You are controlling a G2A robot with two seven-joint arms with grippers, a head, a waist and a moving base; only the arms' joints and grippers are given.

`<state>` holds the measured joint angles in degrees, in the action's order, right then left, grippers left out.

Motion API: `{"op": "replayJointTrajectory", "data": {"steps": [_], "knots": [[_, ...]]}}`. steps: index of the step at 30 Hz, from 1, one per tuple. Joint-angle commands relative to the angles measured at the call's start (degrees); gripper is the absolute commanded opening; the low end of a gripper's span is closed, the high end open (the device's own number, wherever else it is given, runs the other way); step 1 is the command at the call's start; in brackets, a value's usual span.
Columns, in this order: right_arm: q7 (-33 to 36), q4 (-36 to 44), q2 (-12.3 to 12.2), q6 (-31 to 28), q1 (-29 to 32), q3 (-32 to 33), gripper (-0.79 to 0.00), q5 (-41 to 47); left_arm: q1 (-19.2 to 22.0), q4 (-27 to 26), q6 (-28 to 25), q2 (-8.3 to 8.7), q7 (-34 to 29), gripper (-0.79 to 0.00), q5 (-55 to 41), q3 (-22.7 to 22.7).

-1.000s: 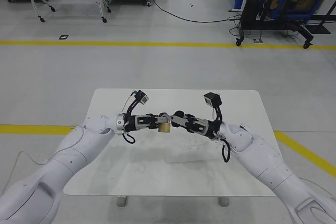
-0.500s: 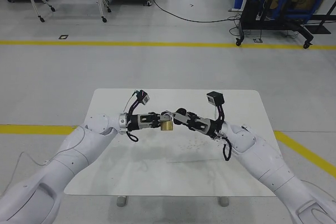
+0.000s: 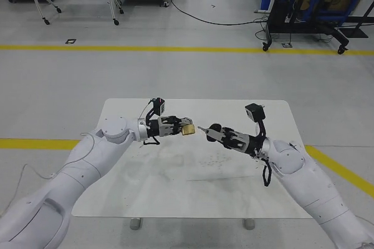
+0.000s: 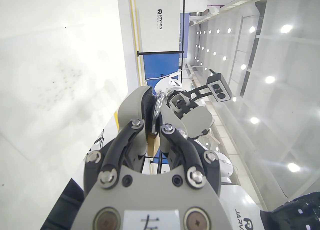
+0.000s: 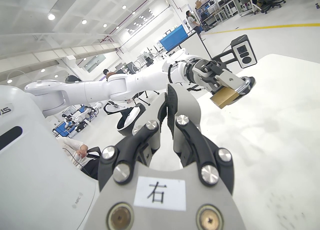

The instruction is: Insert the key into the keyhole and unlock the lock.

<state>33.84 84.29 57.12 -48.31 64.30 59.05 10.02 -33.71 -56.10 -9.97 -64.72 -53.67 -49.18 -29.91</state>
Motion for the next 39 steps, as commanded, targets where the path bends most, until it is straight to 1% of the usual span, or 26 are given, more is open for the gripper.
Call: {"op": "replayJointTrajectory", "data": {"steps": [1,3,4,5,6,7,8,10,11,13,14,17,19,20,23,25,27,35,38,39], "knots": [[0.0,0.0,0.0,0.0,0.0,0.0,-0.785,0.0,0.0,0.0,0.0,0.0,0.0,-0.785,0.0,0.0],[0.0,0.0,0.0,0.0,0.0,0.0,-0.785,0.0,-0.2,0.0,0.1,0.0,0.4,-0.785,0.1,0.0],[-0.3,-0.1,0.1,0.5,0.3,-0.2,-0.785,0.5,-0.5,0.2,0.5,0.06,2.3,-0.785,1.6,-0.1],[0.0,0.2,0.4,1.9,1.1,-2.2,-0.785,3.9,-0.6,-0.1,1.6,0.08,3.7,-0.785,3.3,-0.1],[2.2,-0.1,0.9,2.1,0.9,-4.3,-0.785,8.9,-0.8,-0.9,2.5,0.04,3.9,-0.785,3.6,-0.2],[4.4,-2.3,1.2,2.8,-0.2,-5.5,-0.785,13.2,-0.7,-1.3,3.7,0.02,3.7,-0.785,3.8,-0.5],[5.6,-5.1,1.4,3.5,-2.1,-5.5,-0.785,13.5,-0.5,-1.6,5.4,-0.03,4.1,-0.785,4.8,-0.4],[5.7,-7.8,1.7,2.1,-4.4,-5.2,-0.785,10.4,0.0,-2.4,10.2,-0.31,4.7,-0.785,6.2,-0.1],[6.0,-8.1,1.7,1.0,-4.9,-4.8,-0.785,8.2,0.3,-2.6,13.8,-0.54,4.5,-0.785,6.3,0.2],[9.1,-7.7,1.2,0.1,-6.0,-3.8,-0.785,1.0,1.0,-2.6,20.3,-1.14,3.1,-0.785,5.1,0.6],[10.1,-6.9,0.8,-0.5,-6.1,-2.9,-0.785,-2.4,1.5,-2.2,24.8,-1.53,1.6,-0.785,4.4,1.1],[13.7,-3.0,-0.5,-3.2,-4.8,0.1,-0.785,-13.1,3.0,-0.8,32.4,-2.82,-0.8,-0.785,2.5,1.9],[15.1,0.9,-1.5,-5.2,-3.0,2.6,-0.785,-21.6,3.8,0.0,34.9,-3.76,-2.1,-0.785,0.4,2.0],[14.7,2.8,-1.9,-5.4,-1.6,4.0,-0.785,-25.6,4.2,0.2,36.2,-4.23,-2.5,-0.785,0.3,2.4],[11.1,8.7,-2.7,-3.5,3.0,7.6,-0.785,-35.5,5.3,1.4,37.8,-5.42,-0.8,-0.785,1.4,3.1],[8.6,12.6,-3.0,-1.2,5.8,9.8,-0.785,-41.0,6.0,2.6,39.2,-6.03,2.2,-0.785,4.6,4.2],[6.7,16.8,-3.3,0.3,9.0,11.0,-0.785,-44.6,6.0,2.6,39.2,-6.03,2.2,-0.785,4.6,4.2],[6.6,17.5,-3.4,0.4,9.5,11.2,-0.785,-45.1,6.0,2.6,39.2,-6.03,2.2,-0.785,4.6,4.2],[6.6,17.5,-3.4,0.4,9.5,11.2,-0.785,-45.1,4.5,2.6,37.4,-6.1,2.4,-0.785,2.3,2.9],[5.4,17.9,-3.3,1.3,9.7,11.4,-0.785,-46.0,3.8,2.9,36.9,-6.23,1.5,-0.785,0.8,2.3]]}}
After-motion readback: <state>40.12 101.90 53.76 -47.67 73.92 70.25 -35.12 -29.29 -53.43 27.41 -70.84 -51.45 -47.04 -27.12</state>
